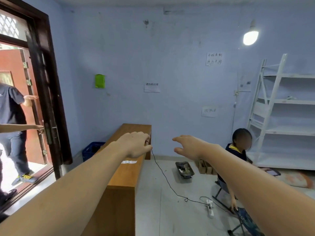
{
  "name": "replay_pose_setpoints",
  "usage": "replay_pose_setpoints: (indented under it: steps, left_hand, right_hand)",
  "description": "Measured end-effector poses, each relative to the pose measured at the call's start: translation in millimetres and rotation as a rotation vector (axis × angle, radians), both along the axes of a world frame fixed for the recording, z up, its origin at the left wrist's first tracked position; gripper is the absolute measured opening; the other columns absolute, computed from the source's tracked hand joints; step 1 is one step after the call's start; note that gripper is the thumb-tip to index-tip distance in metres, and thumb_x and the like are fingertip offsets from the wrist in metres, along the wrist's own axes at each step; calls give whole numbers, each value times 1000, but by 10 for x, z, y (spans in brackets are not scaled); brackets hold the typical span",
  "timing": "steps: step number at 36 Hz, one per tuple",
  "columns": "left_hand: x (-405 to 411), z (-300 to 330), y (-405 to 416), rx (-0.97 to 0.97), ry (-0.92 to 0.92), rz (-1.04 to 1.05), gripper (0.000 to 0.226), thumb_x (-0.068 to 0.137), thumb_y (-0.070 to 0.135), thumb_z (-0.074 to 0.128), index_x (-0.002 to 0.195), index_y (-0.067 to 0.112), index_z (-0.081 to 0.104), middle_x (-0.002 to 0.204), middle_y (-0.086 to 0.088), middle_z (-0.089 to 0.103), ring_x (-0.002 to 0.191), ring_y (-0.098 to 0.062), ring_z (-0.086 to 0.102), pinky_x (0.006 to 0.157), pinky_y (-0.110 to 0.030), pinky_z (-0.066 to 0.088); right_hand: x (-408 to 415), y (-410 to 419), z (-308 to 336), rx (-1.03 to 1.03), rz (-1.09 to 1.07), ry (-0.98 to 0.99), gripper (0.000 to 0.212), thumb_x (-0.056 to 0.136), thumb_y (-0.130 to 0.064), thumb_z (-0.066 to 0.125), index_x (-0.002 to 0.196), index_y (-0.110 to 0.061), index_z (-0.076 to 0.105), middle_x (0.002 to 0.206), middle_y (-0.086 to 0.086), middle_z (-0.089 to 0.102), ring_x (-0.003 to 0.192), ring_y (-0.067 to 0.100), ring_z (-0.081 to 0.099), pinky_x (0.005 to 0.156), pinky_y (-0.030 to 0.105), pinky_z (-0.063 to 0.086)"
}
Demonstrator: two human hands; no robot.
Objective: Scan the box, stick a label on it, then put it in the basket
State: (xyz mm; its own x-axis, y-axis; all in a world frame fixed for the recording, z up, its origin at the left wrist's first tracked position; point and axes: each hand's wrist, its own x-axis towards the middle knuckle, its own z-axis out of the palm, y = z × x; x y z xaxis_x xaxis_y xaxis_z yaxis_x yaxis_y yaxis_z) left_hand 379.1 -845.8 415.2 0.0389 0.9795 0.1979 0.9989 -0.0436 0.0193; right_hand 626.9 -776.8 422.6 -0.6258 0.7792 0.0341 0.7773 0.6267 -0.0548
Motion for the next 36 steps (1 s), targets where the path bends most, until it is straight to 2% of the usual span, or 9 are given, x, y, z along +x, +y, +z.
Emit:
replay_pose_setpoints:
  steps: [3,6,9,14,27,36]
  left_hand:
    - [-138,-27,461,-3,5,-10,48,96,57,43,129,26,58,106,6,59,91,-18,56,82,-37,49]
    - [-332,-46,915,-18,-7,-16,55,97,57,44,140,25,53,126,1,62,107,-22,58,92,-40,48]
    - [-525,-23,1363,-19,-36,-19,62,98,57,45,150,23,45,145,-2,55,125,-25,55,104,-43,46]
    - [-777,80,2147,-27,-3,-35,65,97,57,42,153,24,41,155,-3,47,137,-25,47,111,-44,39]
    - [-976,-46,4068,-56,-32,-73,67,94,61,42,151,27,43,156,1,47,138,-23,45,110,-44,38]
    - [-1026,-34,5338,-54,-40,-18,64,96,59,41,153,28,41,158,2,44,140,-21,43,112,-41,35]
  right_hand:
    - [-165,489,-14,0,-4,9,63,109,-42,43,164,-17,27,169,9,32,154,28,33,125,45,29]
    - [-362,965,-18,-6,-15,17,63,109,-43,42,164,-18,26,170,8,31,155,27,31,126,45,28]
    - [-552,1428,8,-8,-22,31,62,109,-43,41,164,-18,27,170,7,31,155,26,30,126,44,27]
    - [-784,2122,55,-7,-51,54,62,109,-44,41,164,-18,27,169,7,33,154,27,32,125,44,29]
    - [-971,3936,-53,-11,-94,31,62,109,-46,42,163,-20,29,169,7,34,152,29,36,123,47,33]
    - [-1080,5317,-54,-12,-30,-9,62,108,-45,41,164,-21,28,168,5,34,150,29,38,120,48,36]
